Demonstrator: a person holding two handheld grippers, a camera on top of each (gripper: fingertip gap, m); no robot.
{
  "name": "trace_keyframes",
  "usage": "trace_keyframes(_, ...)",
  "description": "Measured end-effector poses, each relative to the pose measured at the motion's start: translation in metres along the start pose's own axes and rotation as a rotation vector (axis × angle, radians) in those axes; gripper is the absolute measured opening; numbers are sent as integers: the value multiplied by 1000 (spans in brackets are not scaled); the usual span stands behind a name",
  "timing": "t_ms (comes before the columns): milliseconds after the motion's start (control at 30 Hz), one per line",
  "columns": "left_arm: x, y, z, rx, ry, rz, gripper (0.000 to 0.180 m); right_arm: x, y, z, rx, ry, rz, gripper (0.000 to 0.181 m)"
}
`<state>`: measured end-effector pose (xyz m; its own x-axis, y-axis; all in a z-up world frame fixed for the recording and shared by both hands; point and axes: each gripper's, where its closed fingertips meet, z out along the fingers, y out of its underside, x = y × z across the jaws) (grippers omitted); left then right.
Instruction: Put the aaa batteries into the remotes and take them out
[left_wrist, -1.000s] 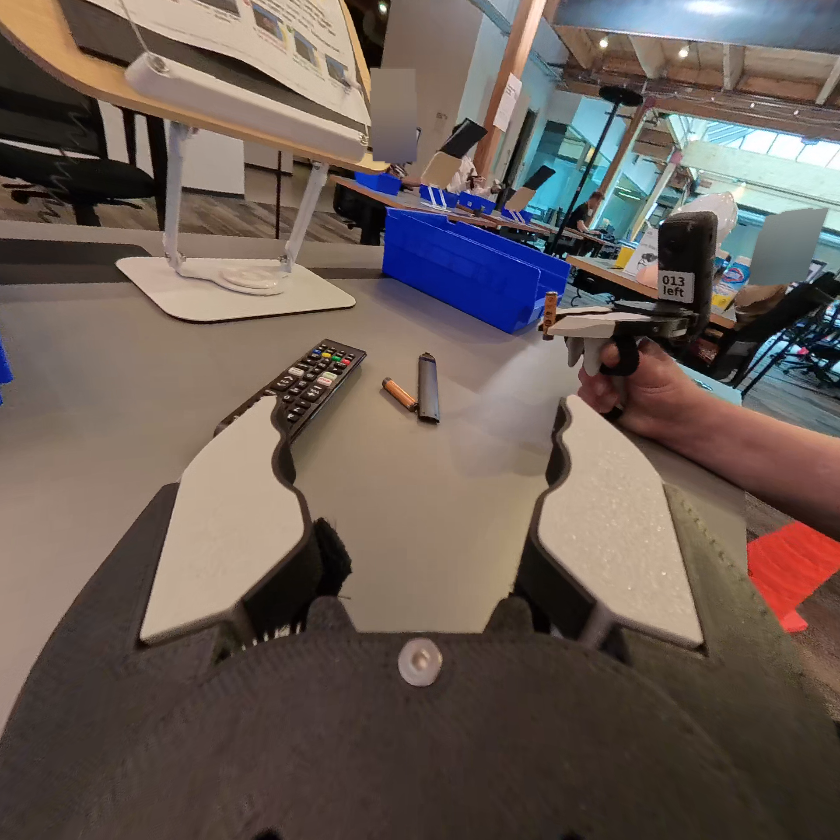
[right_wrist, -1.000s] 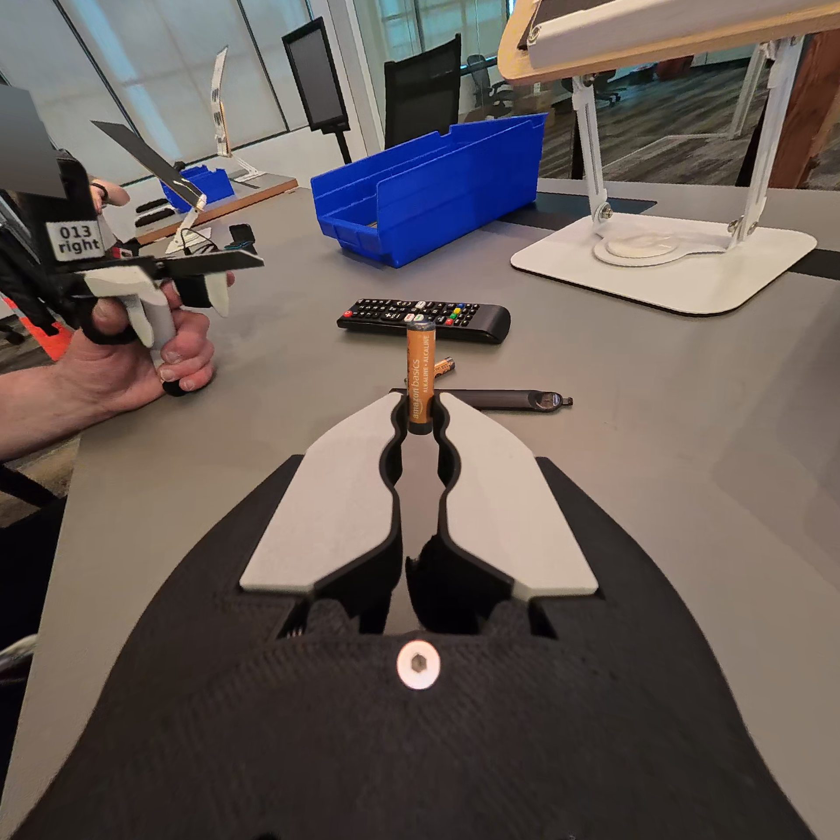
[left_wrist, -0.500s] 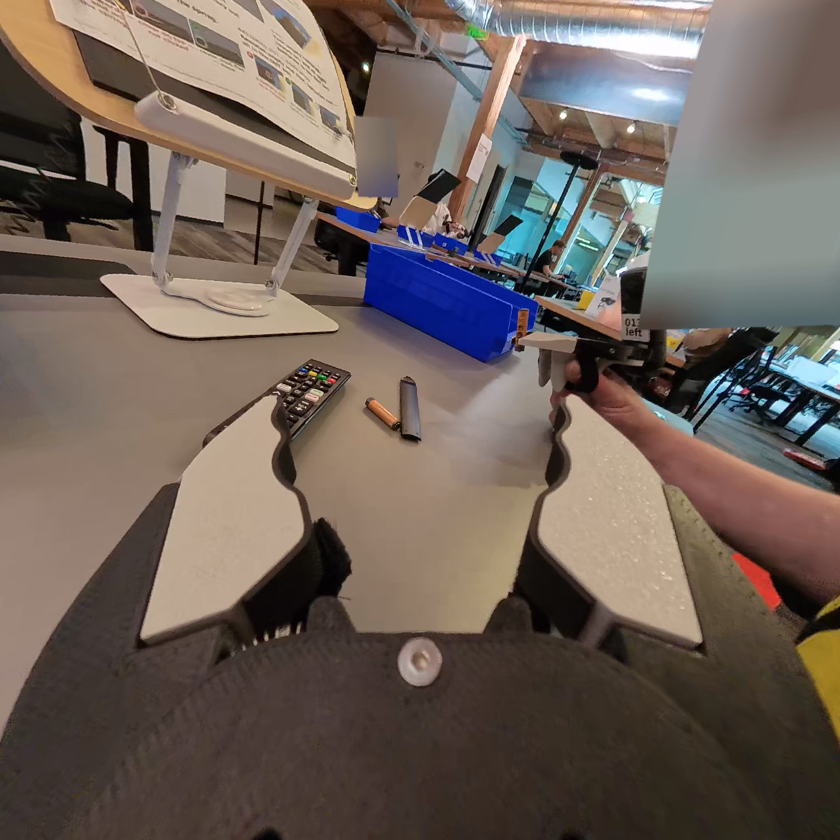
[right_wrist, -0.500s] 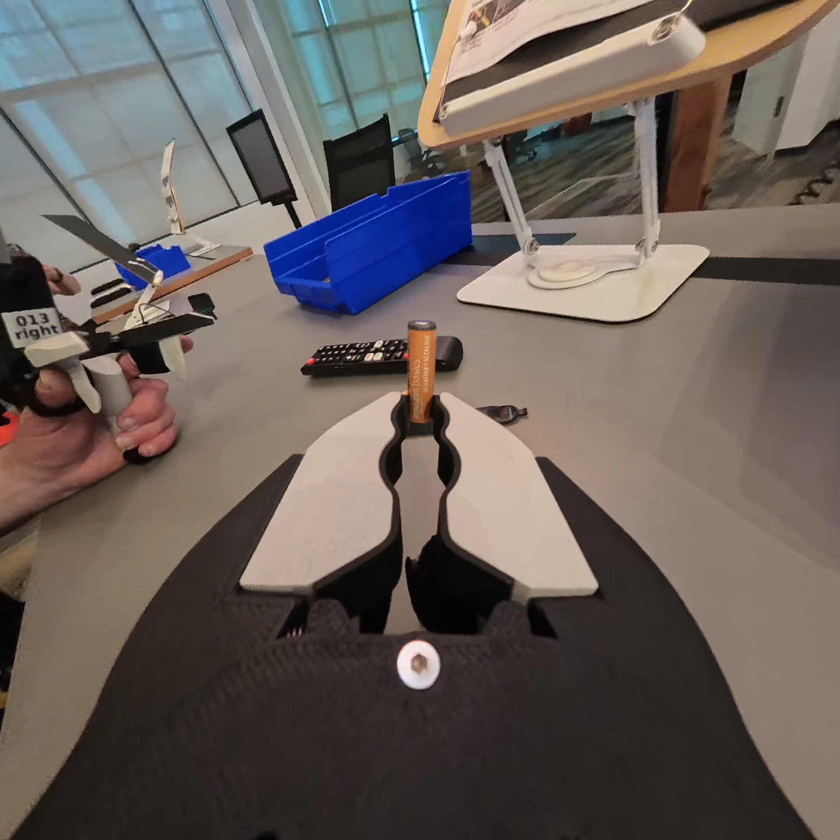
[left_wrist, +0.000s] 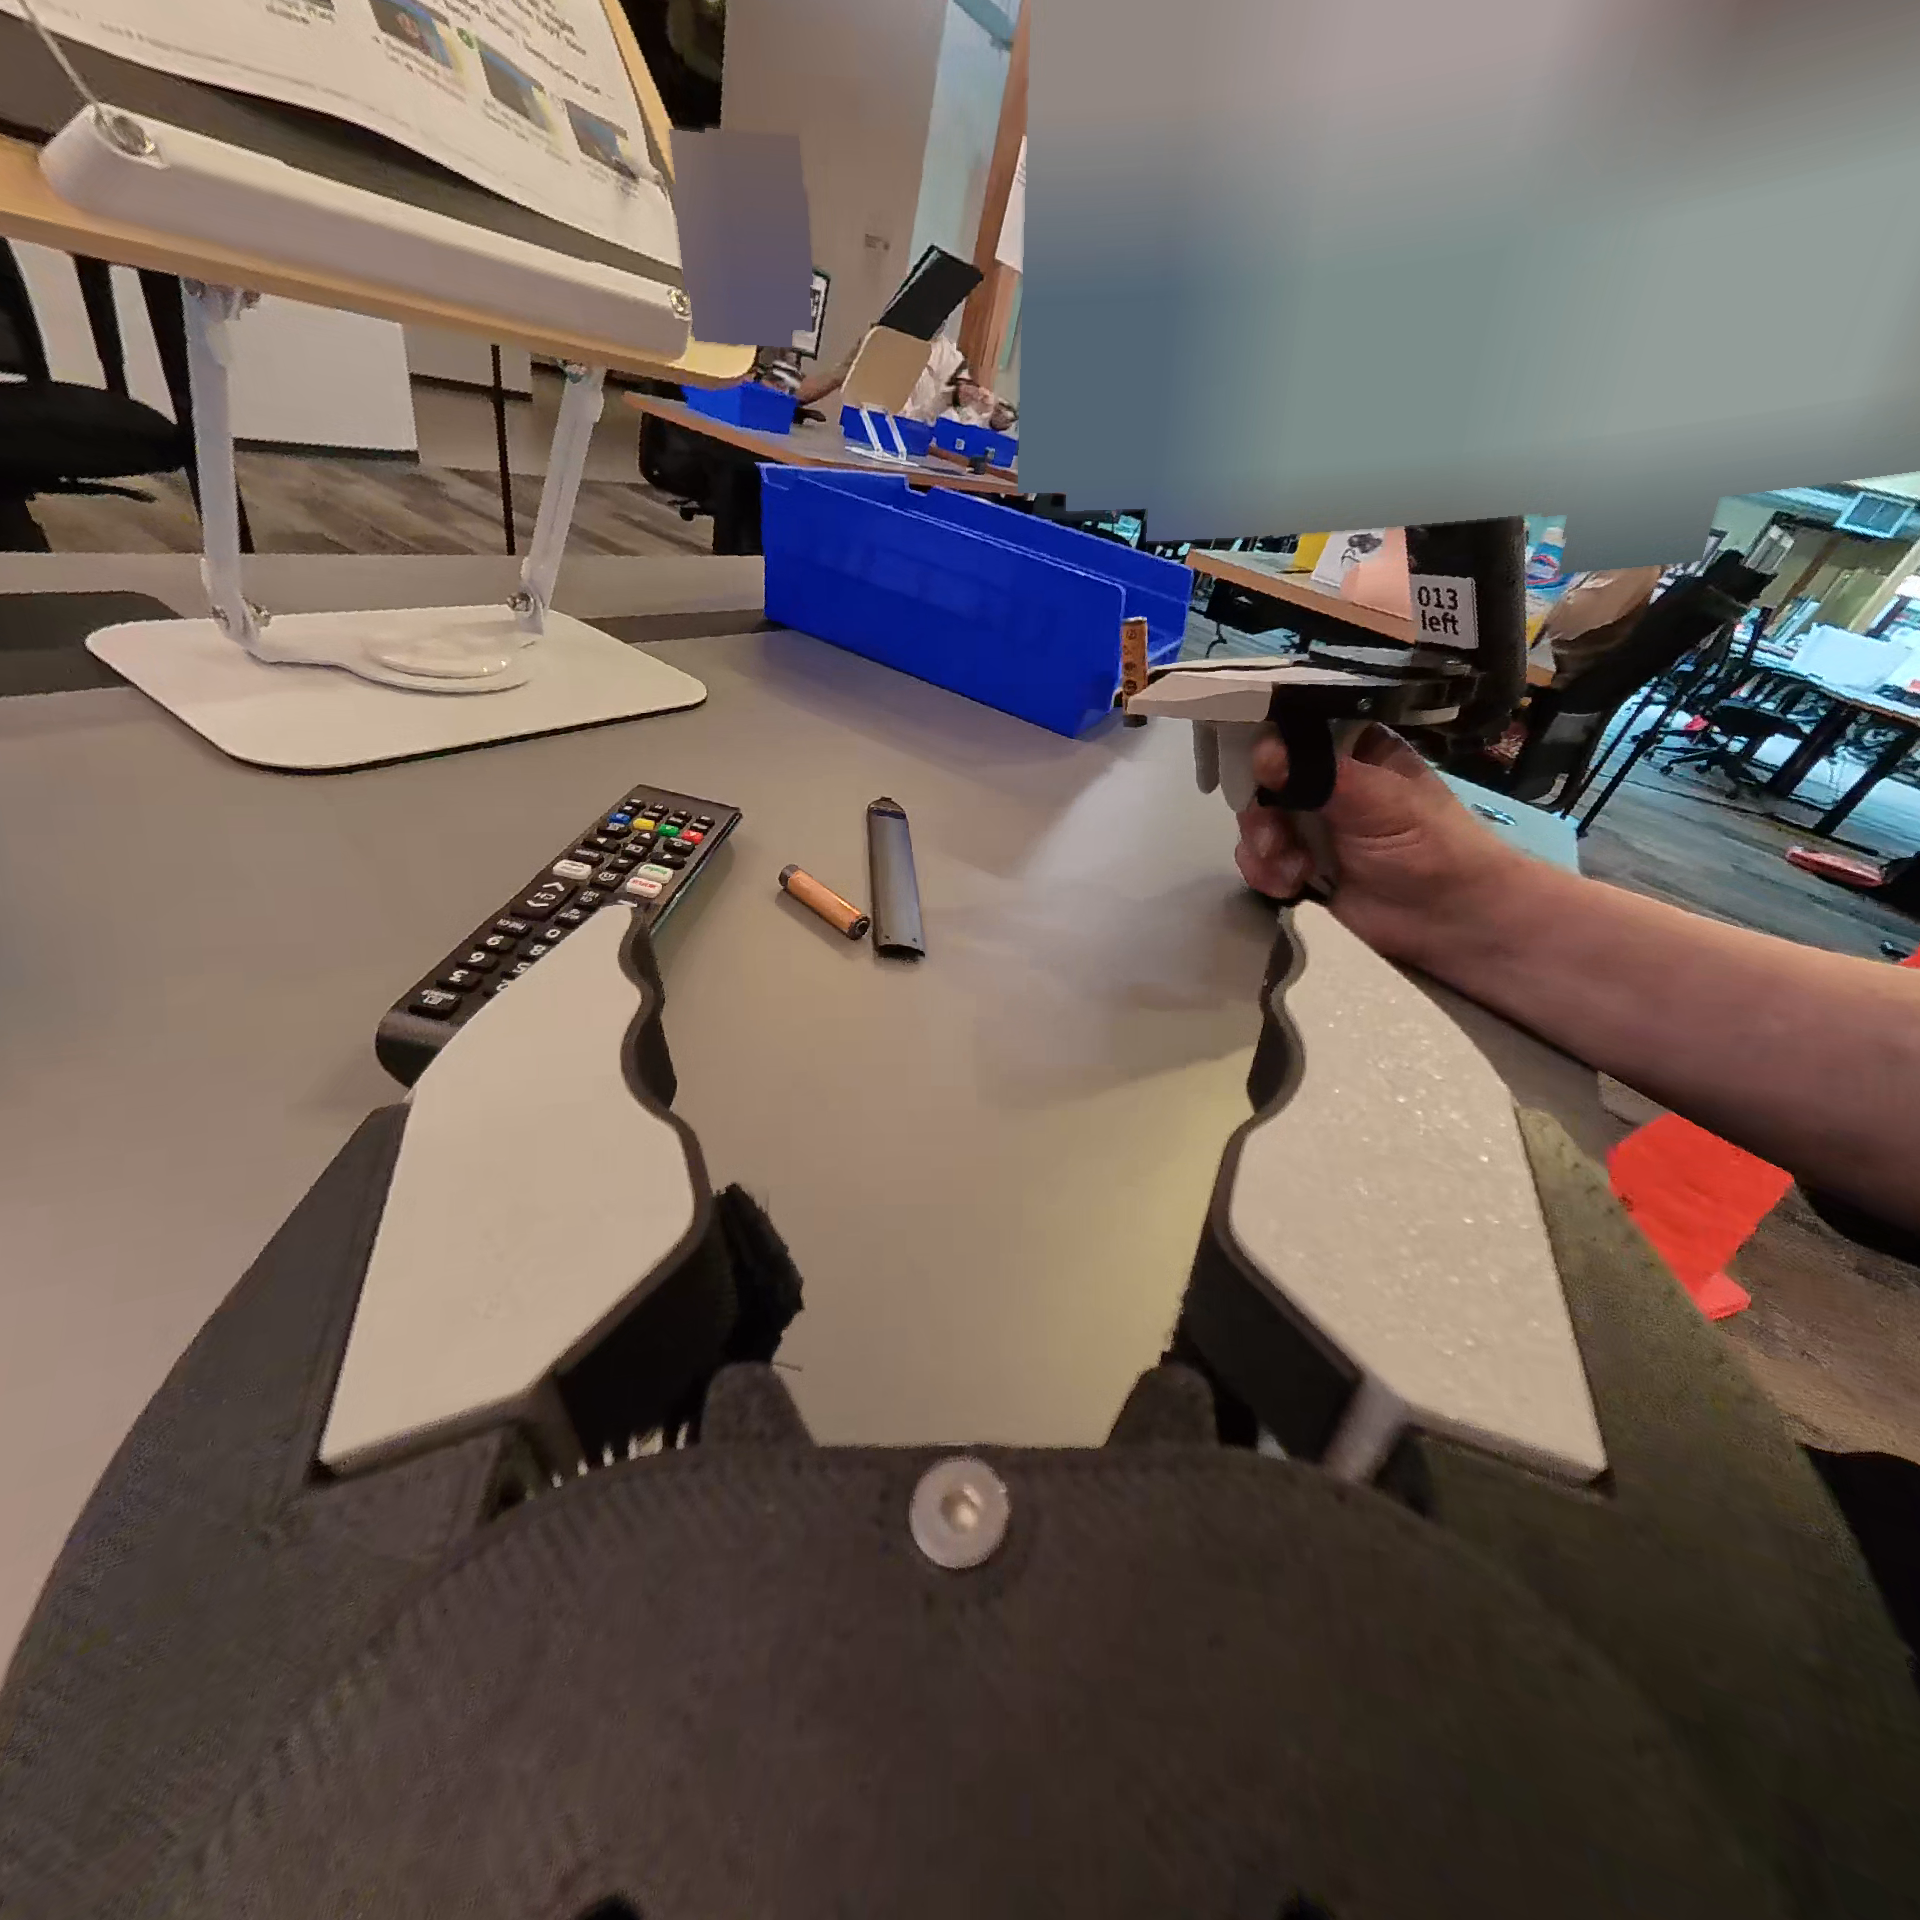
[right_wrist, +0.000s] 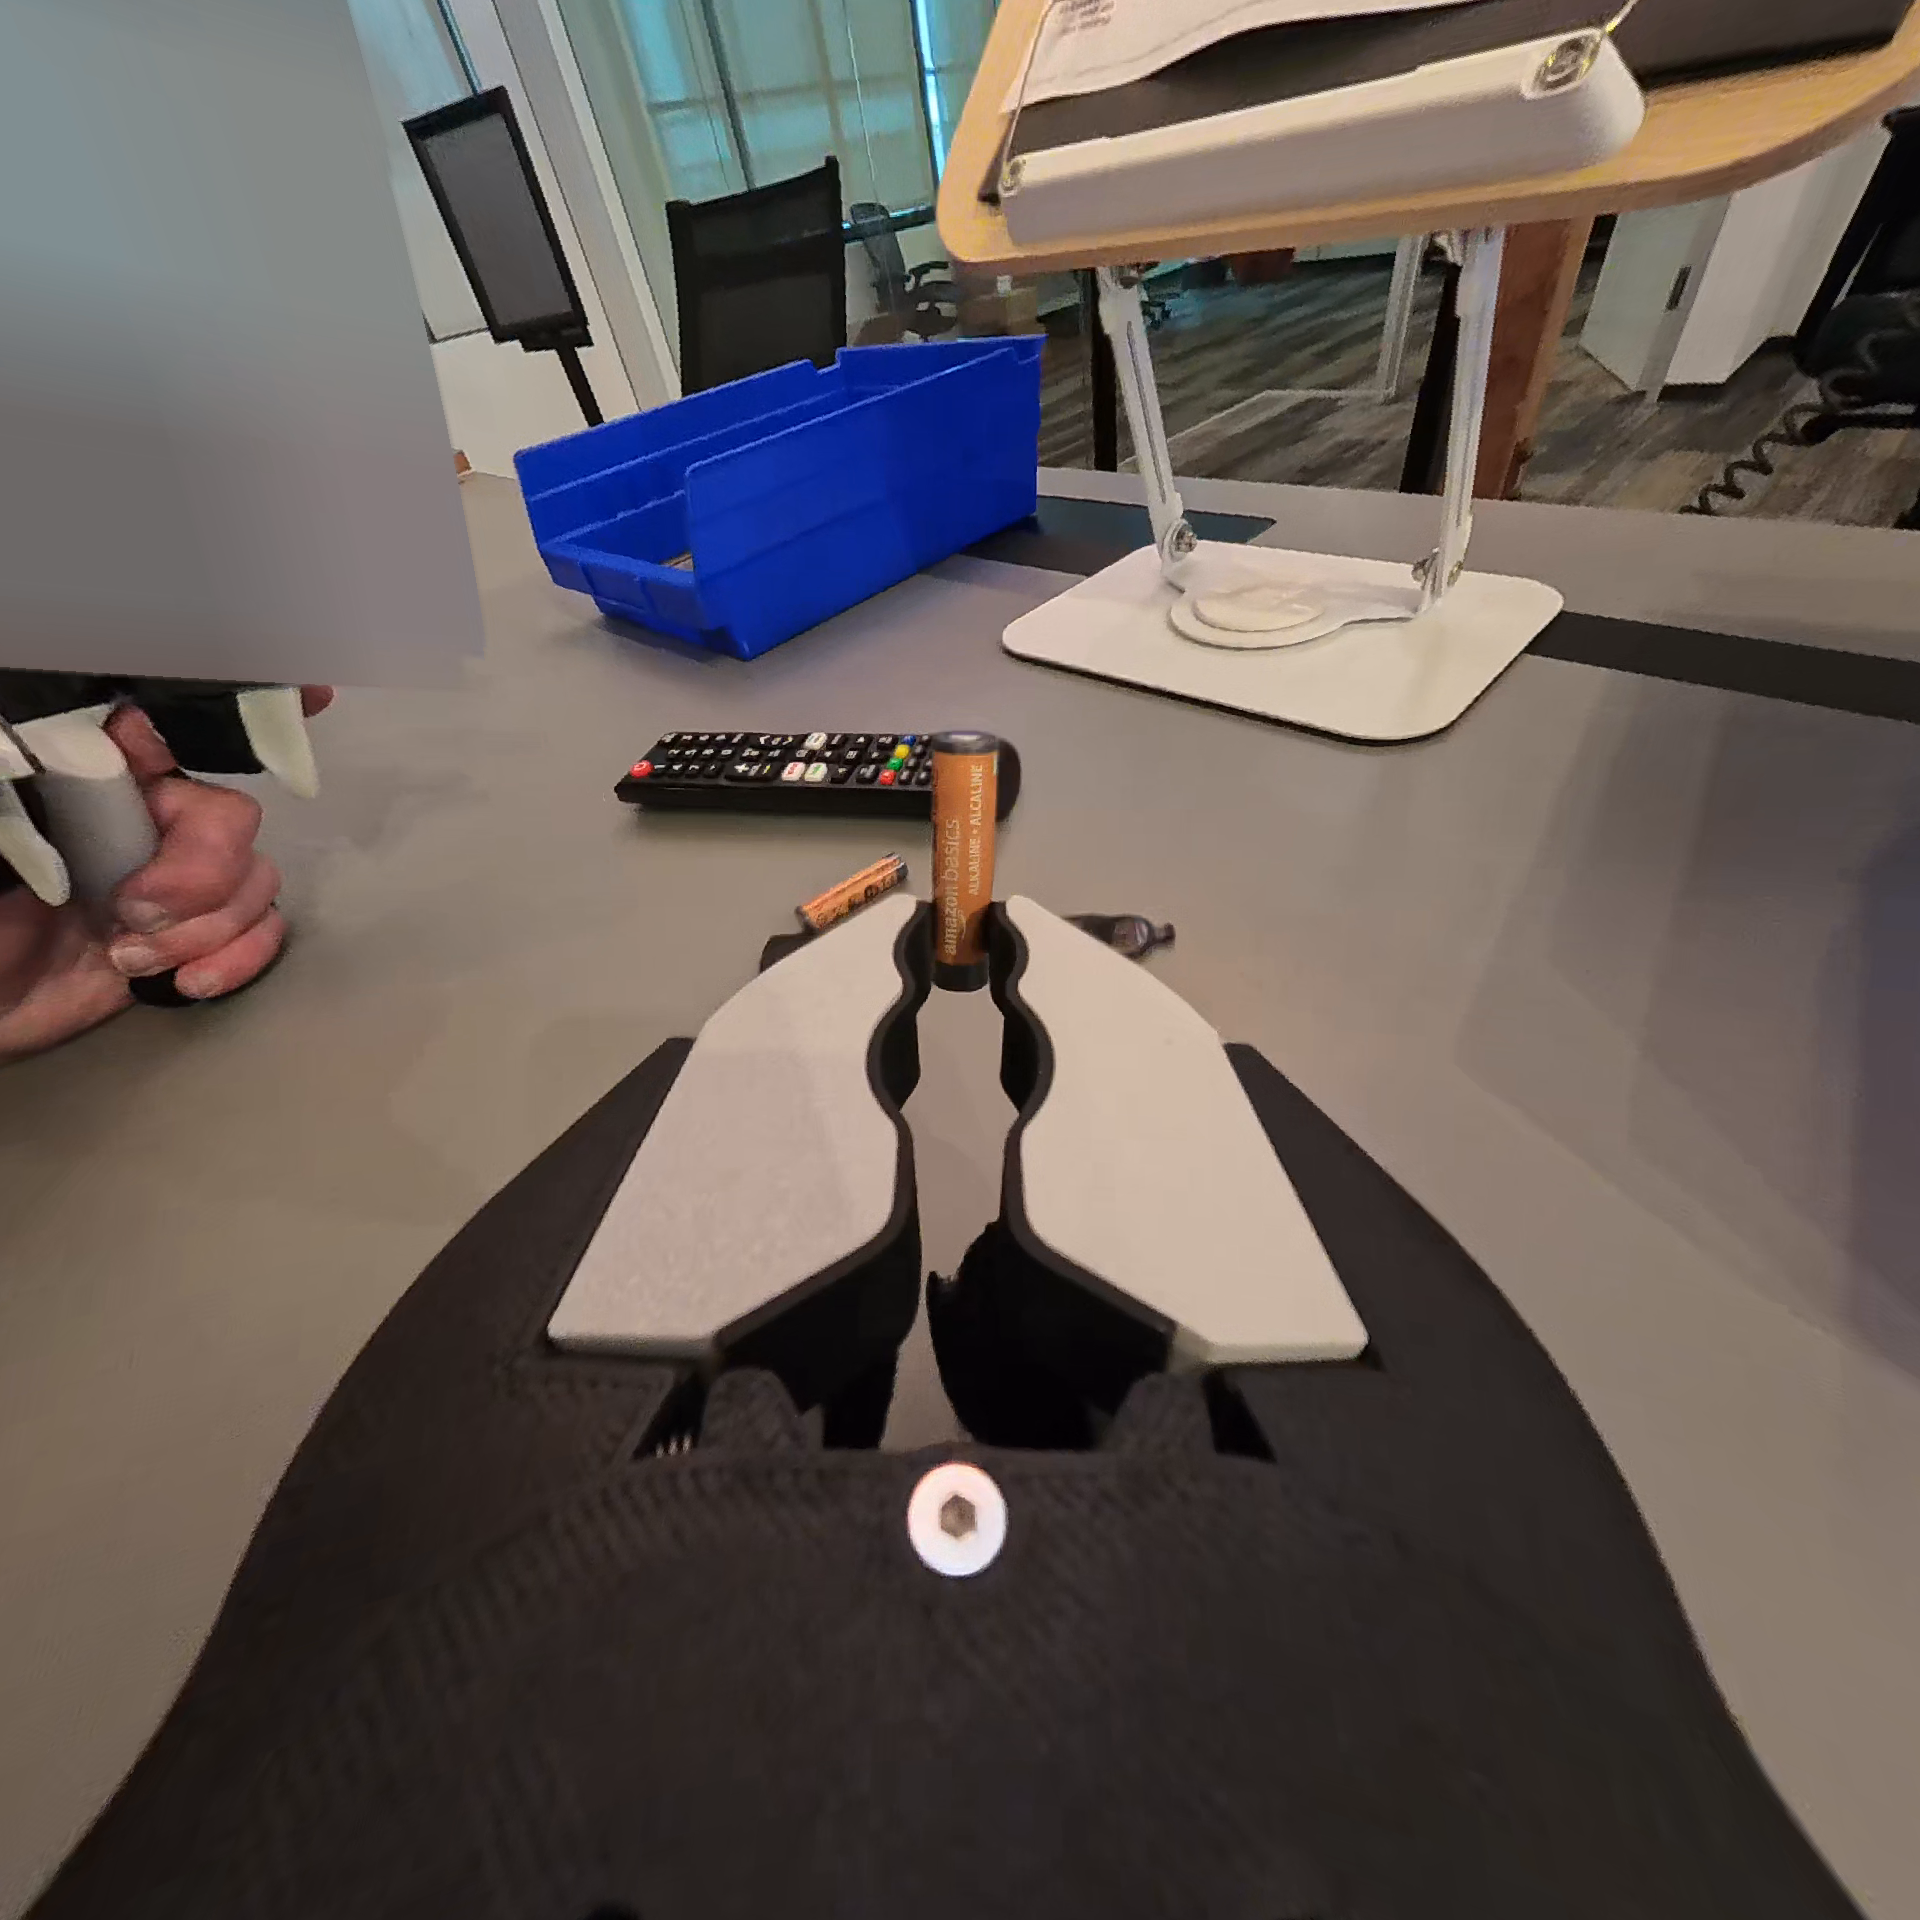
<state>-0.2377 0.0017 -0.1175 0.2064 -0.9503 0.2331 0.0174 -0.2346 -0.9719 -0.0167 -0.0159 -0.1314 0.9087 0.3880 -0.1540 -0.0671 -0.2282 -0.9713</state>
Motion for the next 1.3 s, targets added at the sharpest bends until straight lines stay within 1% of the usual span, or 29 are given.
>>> trace_keyframes(100, 2, 0, -2, 6, 8, 4, 109, -5, 2, -19, 19, 36, 3, 10)
trace_keyframes(200, -2, 4, 5, -36, 2, -16, 113, 4, -3, -23, 53, 47, 44, 10)
trace_keyframes(267, -3, 0, 2, -5, -21, -6, 112, 0, -4, -25, 63, 31, 39, 10)
trace_keyframes(367, -4, -2, -3, 25, -39, -24, 112, -10, 3, -27, 20, 23, 10, 10)
trace_keyframes(633, -4, -2, -5, 33, -59, -36, 111, -14, 5, -28, 15, 12, 15, 10)
trace_keyframes(700, -2, -3, -5, 43, -41, -48, 108, -6, 10, -23, -27, 25, 65, 10)
trace_keyframes(800, 0, -1, -4, 37, 0, -95, 108, -4, 15, -18, -68, -12, 131, 10)
trace_keyframes(867, 0, -2, -4, 40, -5, -92, 108, 0, 16, -17, -79, -5, 157, 10)
trace_keyframes(933, 3, 0, -2, 26, 3, -81, 108, 4, 24, -14, -144, 1, 178, 10)
trace_keyframes(1067, 6, 2, 0, 7, 21, -79, 108, 16, 18, -1, -158, 21, 163, 10)
trace_keyframes(1133, 6, 2, 1, 7, 24, -85, 109, 26, 18, 6, -182, 72, 80, 10)
trace_keyframes(1233, 5, 3, 2, -2, 20, -87, 110, 17, 19, 12, -211, 47, 63, 10)
trace_keyframes(1300, 1, 2, 2, 2, 12, -108, 111, 10, 26, 16, -273, 35, 22, 10)
